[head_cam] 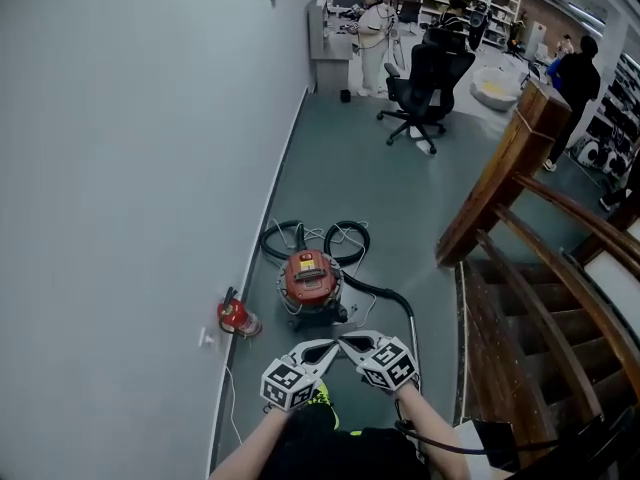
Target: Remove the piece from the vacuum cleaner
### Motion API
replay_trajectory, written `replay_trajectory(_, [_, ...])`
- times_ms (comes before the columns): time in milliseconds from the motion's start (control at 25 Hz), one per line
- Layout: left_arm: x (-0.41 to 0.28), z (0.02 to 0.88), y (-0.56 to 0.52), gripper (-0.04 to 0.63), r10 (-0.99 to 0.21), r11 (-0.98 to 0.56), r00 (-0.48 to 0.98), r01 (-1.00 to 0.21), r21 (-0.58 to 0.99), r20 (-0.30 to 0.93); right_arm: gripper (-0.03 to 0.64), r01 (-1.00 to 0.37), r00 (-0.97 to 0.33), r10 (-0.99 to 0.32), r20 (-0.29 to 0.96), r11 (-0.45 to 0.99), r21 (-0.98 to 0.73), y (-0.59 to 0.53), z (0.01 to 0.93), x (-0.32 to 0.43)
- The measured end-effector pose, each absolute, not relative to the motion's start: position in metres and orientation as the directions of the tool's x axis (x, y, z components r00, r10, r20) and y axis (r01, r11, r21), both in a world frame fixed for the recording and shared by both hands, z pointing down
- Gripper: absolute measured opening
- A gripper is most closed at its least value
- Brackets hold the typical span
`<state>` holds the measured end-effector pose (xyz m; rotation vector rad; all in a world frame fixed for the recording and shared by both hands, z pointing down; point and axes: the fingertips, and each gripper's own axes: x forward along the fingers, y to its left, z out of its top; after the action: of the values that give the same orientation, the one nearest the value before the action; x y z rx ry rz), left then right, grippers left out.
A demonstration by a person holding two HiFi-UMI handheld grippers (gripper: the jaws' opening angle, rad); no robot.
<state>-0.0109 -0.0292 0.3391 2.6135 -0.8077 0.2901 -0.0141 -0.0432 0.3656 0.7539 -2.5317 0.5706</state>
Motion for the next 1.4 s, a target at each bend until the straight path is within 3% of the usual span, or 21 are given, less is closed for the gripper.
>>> replay_trajectory(960, [0.061, 0.359, 0.153, 0.011, -0.561, -0.717, 0.757, -0.646, 0.261, 0.334, 0.015, -0.526, -0.808, -0.356, 0.470, 0.795, -0.303, 0.140, 0.386, 0.056])
replay_trajectory(1400, [0.064, 0.347, 0.175, 0.011, -0.573, -0.711, 0.749, -0.656, 0.252, 0.332, 0.015, -0.517, -0.818, -0.363, 0.445, 0.804, -0.294, 0.161, 0.373, 0.059])
